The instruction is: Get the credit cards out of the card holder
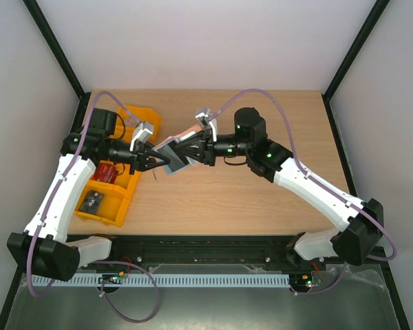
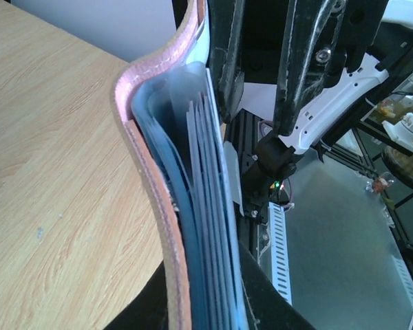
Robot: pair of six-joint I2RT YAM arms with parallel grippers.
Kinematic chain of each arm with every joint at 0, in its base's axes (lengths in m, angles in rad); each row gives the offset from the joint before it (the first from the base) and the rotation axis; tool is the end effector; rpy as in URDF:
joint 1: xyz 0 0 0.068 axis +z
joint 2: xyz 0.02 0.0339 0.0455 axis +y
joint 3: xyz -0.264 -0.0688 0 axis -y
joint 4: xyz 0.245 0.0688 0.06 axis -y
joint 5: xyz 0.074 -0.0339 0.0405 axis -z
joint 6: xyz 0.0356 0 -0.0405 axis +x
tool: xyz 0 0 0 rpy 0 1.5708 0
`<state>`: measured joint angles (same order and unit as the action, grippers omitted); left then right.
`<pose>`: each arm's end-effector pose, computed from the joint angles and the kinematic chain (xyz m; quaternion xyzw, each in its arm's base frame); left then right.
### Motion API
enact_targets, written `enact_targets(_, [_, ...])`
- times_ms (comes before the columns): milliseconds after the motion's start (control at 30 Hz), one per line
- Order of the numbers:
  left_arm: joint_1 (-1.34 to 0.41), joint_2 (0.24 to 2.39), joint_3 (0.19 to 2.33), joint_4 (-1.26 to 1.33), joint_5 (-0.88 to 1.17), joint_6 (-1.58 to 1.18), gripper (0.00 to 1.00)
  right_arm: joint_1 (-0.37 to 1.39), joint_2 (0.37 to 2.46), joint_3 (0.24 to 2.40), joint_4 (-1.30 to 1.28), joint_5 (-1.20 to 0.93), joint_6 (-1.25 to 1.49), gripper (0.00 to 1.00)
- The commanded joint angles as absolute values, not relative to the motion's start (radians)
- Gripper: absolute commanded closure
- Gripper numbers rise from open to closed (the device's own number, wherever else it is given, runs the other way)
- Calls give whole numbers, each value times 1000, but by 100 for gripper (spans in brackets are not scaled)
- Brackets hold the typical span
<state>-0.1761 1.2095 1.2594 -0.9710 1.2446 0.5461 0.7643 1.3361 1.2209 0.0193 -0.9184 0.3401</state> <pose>0.2107 -0.0718 0.3646 0.4461 0.6547 -0.4953 0.3565 0.1999 0.2308 0.3925 -0.4310 0.5859 0.5955 0.3411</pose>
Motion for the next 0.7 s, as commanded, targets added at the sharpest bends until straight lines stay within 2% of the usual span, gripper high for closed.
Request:
enact_targets(0, [-183, 1201, 1269, -1026, 1326, 649, 98, 776, 1388, 1266, 7, -915, 338, 81])
enact_targets(233, [-187, 1208, 1272, -1013, 1318, 642, 98, 791, 1429, 1316, 3, -936, 325, 73])
enact_targets(333, [-186, 1202, 1271, -1025, 1315, 657, 98, 792, 1429, 1325, -21, -940, 306, 67])
enact_targets(667, [-186, 1198, 1277, -1030, 1312, 659, 98, 752, 1372, 1304, -142, -856, 266, 66])
